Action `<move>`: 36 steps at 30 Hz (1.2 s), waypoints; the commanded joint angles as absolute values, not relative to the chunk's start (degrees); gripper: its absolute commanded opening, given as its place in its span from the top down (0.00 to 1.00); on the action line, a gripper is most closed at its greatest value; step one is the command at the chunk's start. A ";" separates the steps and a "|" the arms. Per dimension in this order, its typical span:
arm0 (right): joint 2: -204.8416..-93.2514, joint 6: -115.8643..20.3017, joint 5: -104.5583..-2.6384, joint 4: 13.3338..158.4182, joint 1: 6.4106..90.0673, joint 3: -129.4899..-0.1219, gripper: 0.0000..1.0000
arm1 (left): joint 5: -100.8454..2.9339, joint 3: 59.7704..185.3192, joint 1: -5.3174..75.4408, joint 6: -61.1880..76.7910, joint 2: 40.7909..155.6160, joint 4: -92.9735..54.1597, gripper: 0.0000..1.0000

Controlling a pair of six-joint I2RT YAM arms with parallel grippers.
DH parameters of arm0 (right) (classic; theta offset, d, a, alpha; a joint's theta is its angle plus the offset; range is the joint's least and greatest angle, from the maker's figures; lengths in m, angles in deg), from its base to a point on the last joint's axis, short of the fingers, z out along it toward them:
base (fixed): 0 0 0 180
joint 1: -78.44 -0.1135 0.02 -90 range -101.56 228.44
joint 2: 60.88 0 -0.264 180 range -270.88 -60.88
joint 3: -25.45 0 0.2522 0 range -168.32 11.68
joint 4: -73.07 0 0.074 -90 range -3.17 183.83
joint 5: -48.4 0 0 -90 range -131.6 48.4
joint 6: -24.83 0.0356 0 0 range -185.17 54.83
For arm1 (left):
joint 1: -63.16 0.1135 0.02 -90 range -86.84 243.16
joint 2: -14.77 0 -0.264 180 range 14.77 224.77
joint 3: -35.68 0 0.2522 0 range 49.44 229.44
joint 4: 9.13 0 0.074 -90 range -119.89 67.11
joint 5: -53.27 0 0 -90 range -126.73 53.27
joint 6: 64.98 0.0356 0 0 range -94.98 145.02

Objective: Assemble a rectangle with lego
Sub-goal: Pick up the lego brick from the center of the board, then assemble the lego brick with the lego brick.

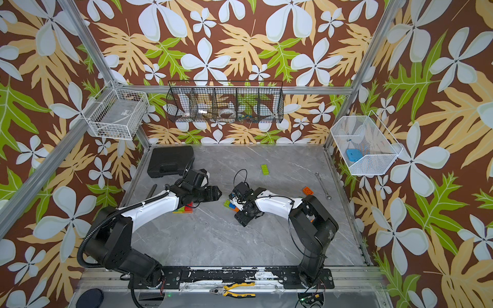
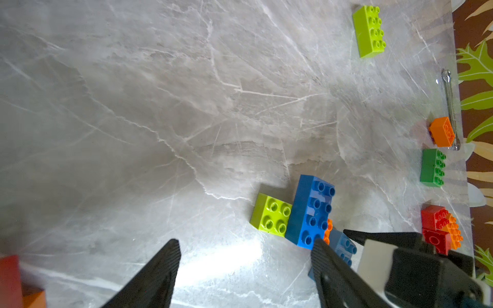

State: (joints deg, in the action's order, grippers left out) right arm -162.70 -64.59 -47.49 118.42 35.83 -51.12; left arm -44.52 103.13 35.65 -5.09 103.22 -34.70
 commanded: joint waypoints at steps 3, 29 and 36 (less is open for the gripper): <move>-163.56 -63.85 -46.26 118.93 35.32 -51.76 0.27 | -44.28 102.70 36.00 -4.77 102.67 -34.23 0.21; -173.96 -84.39 -47.05 137.57 34.17 -84.02 0.70 | -46.08 96.87 47.50 -4.47 91.21 -34.48 0.30; -181.10 -91.63 -46.78 141.11 32.77 -92.80 0.77 | -46.31 96.11 47.99 -3.65 91.30 -33.88 0.32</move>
